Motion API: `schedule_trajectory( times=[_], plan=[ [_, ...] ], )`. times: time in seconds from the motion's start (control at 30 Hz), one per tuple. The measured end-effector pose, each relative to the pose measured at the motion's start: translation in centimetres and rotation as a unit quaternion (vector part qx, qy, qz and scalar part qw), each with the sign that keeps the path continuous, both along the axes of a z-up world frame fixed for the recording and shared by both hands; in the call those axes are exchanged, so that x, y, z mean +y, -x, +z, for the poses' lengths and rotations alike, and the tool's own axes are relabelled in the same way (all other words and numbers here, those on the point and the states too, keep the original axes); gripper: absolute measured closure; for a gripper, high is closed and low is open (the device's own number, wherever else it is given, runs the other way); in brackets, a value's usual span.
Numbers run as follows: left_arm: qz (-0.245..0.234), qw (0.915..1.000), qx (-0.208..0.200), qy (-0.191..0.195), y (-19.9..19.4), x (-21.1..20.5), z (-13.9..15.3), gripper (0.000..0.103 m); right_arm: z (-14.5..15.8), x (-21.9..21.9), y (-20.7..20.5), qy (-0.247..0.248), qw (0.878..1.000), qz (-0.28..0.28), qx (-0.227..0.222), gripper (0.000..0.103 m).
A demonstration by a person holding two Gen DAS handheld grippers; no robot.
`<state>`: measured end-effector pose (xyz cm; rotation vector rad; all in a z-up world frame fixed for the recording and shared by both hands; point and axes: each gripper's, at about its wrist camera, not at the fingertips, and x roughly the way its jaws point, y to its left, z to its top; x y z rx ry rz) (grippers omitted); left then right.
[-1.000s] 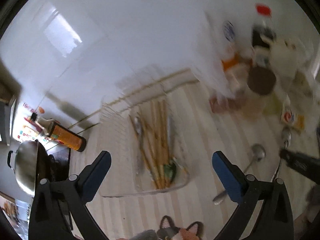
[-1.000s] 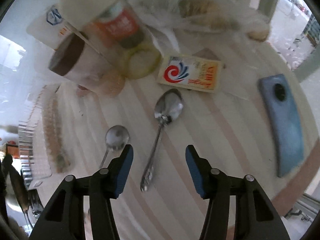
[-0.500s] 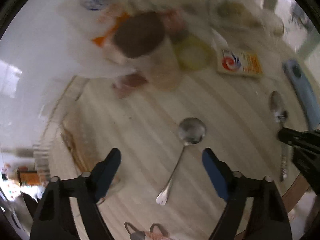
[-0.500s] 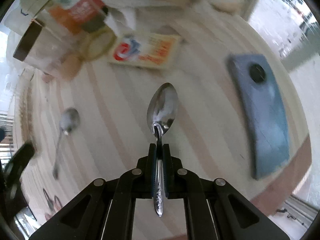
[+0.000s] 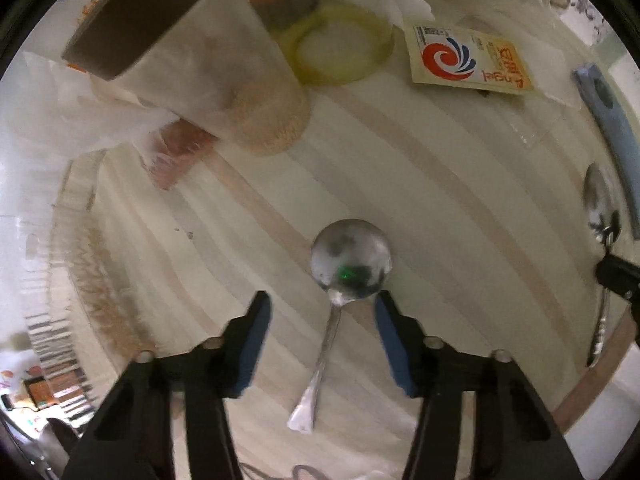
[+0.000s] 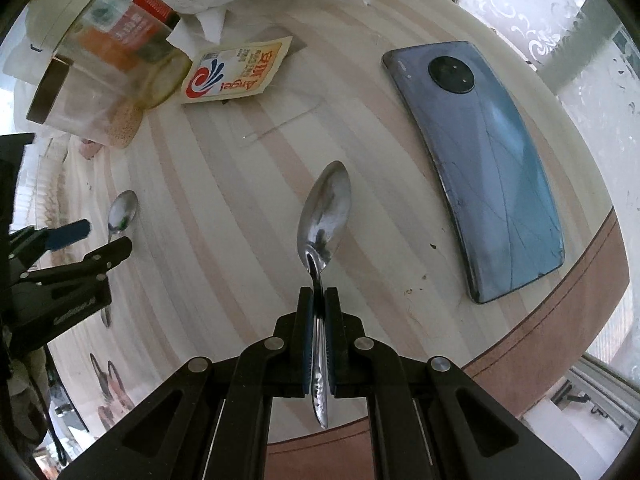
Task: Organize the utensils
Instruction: 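Close the right tool on a steel spoon while the left tool grasps another spoon, then lift both held spoons and carry them toward the clear basket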
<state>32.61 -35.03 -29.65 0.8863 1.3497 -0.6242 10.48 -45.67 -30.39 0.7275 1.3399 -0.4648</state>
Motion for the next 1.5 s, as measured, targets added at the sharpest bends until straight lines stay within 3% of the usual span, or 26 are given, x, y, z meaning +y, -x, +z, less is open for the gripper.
schedule_trajectory(
  times=[0.07,0.1,0.2,0.4,0.5,0.7,1.13,1.3,1.5],
  plan=[
    [0.015,0.9996,0.021,0.009,-0.2,-0.3,-0.3,0.094,0.6,-0.2,-0.4,0.0,1.0,0.002,0.001,0.097],
    [0.018,0.9995,0.024,0.01,-0.2,-0.4,-0.4,0.1,0.9,-0.9,0.3,0.001,1.0,0.004,0.002,0.097],
    [0.035,0.9991,0.019,0.013,0.2,-0.2,-0.5,0.101,0.9,-0.2,-1.3,0.004,1.0,0.011,0.007,0.097],
    [0.129,0.9906,0.022,0.039,1.8,3.2,-0.4,0.101,0.9,0.9,-2.3,0.011,0.999,0.029,0.012,0.097],
    [0.182,0.9817,0.031,0.047,3.5,5.7,-0.5,0.101,0.8,1.6,-2.7,0.011,0.999,0.044,0.013,0.097],
    [0.286,0.9549,0.051,0.062,5.3,11.4,-0.6,0.101,0.6,4.2,-3.7,0.006,0.996,0.089,0.017,0.097],
    [0.392,0.9155,0.042,0.082,7.8,19.0,-1.0,0.1,0.2,13.9,-8.4,0.005,0.973,0.227,0.029,0.098],
    [0.385,0.9171,0.042,0.093,7.9,20.1,-0.9,0.098,0.2,17.3,-10.2,0.026,0.96,0.276,0.039,0.098],
    [0.374,0.9214,0.04,0.099,9.8,20.6,-0.4,0.096,0.1,18.2,-11.1,0.023,0.962,0.268,0.044,0.098]
  ],
)
